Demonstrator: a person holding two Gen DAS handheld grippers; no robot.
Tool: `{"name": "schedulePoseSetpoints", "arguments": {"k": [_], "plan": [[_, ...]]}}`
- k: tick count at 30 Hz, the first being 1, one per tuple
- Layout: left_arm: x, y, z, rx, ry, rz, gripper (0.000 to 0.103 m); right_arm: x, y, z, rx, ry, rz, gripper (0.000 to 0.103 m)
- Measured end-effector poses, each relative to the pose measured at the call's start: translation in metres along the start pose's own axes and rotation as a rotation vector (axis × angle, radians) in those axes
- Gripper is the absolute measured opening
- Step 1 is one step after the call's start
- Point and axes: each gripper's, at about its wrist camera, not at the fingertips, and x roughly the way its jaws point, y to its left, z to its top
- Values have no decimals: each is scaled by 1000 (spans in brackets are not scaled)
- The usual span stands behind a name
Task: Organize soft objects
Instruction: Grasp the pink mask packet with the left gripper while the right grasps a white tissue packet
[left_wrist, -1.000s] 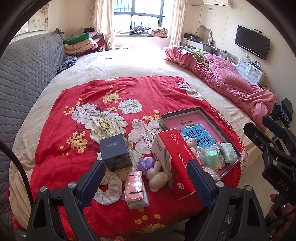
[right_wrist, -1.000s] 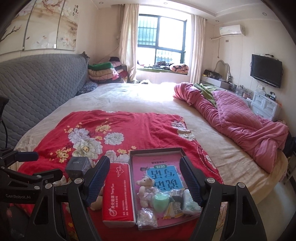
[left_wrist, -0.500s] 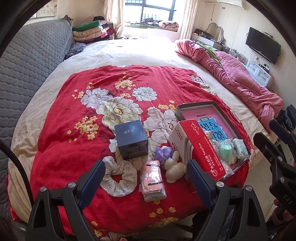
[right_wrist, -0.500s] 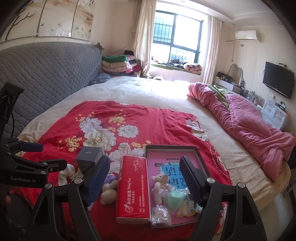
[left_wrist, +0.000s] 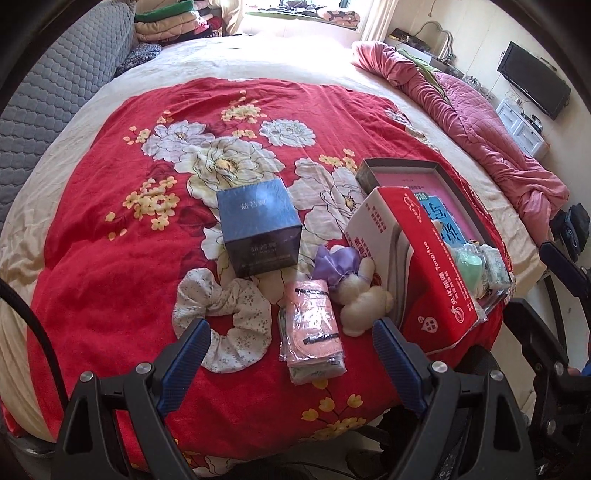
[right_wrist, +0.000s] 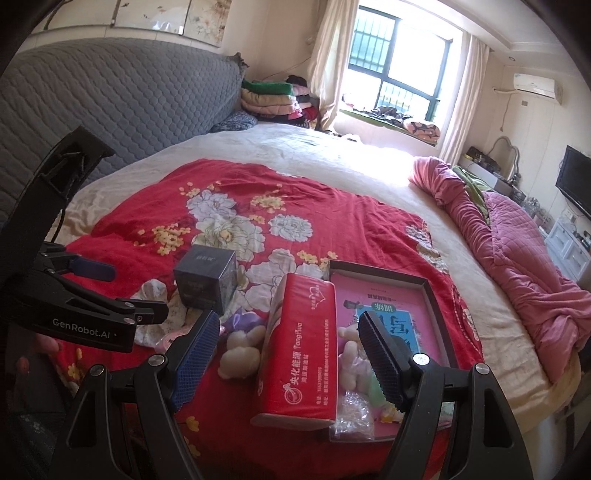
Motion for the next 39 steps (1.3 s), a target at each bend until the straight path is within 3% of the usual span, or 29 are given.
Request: {"name": "schedulePoseSetpoints", "arguments": {"k": [7,13,20,22,26,31,39], "plan": [[41,1,-2,22,83,16,89,-2,14,-27,12,35,33,79],[67,2,2,37,146,-5,89,9,41,-48,41,81,117,79],[87,-7,6,83,168,6,88,24,57,-63,82,125,128,79],[93,-7,6,84,177,-1,81,29,56,-63,95,128,126,79],[103,3,5,32,202,-100,66,45,59,-63,106,150,125,79],[105,7,5,18,201,-169,52,63,74,-62,86,172,122,79],[101,16,8,20,181,-224,43,90,95,-66,94,192,123,79]]}}
